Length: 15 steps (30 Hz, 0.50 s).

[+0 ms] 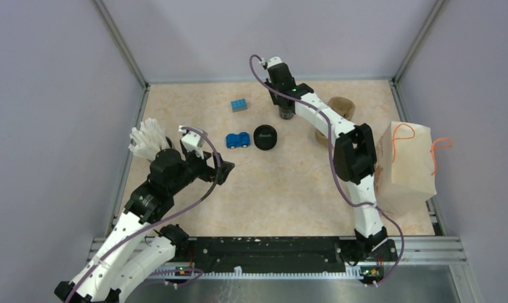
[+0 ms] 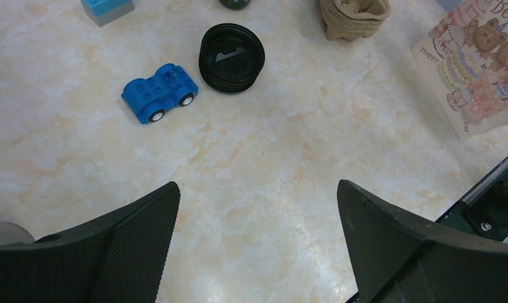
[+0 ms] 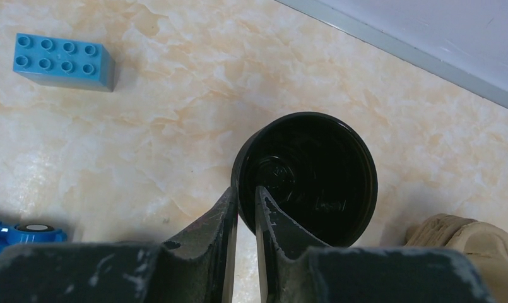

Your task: Pack the takeout coffee

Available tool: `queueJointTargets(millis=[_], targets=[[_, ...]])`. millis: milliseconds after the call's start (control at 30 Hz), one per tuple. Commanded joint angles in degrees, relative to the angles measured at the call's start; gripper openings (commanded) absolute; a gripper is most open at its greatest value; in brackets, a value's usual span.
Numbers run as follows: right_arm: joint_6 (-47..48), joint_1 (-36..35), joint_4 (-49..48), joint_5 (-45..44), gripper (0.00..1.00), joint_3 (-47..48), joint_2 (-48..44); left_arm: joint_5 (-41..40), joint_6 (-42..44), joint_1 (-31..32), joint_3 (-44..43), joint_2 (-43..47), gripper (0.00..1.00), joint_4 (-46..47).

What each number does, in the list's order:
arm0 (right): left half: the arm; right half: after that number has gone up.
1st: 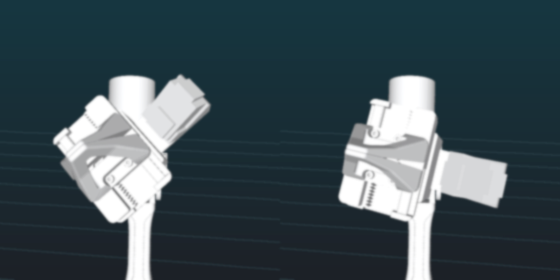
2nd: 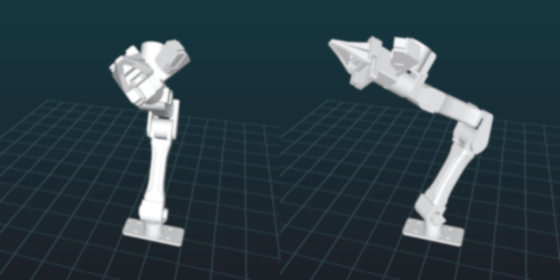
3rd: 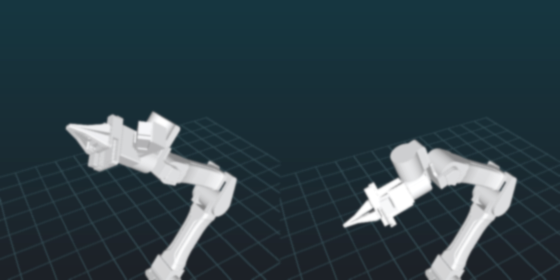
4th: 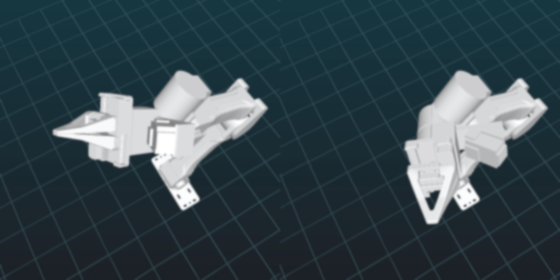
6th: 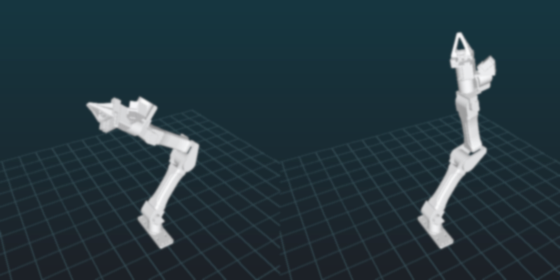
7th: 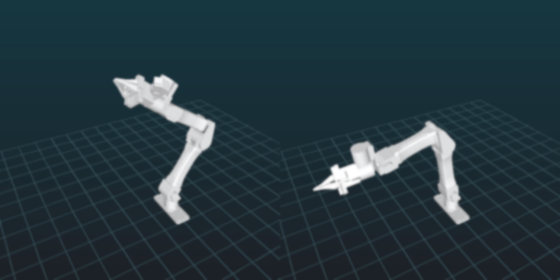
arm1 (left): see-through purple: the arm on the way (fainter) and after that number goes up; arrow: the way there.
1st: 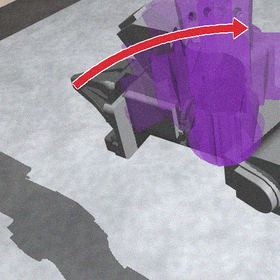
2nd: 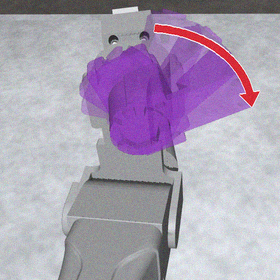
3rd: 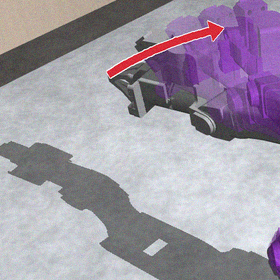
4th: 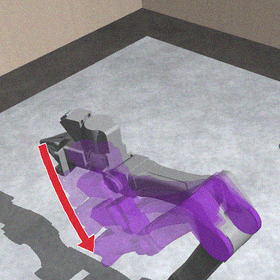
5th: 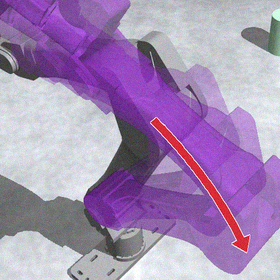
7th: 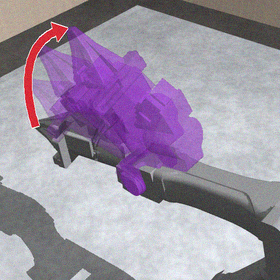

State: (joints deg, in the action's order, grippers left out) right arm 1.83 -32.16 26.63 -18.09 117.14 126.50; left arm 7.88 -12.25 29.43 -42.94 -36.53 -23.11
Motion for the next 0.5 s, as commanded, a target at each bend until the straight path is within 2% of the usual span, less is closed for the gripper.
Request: queueJointTargets(millis=[0,167,467], targets=[[0.9,0.7,0.2,0.4,0.15,3.2,0.5,-0.3,0.6,0.2,-0.3,-0.1,0.99,2.4],[1.3,0.8,-0.1,0.5,0.06,3.0,0.2,-0.3,0.6,0.2,-0.3,-0.2,0.99,2.4],[1.2,1.3,0.4,0.9,0.09,3.1,0.9,-0.3,0.6,0.2,-0.3,-0.6,0.99,2.4]])
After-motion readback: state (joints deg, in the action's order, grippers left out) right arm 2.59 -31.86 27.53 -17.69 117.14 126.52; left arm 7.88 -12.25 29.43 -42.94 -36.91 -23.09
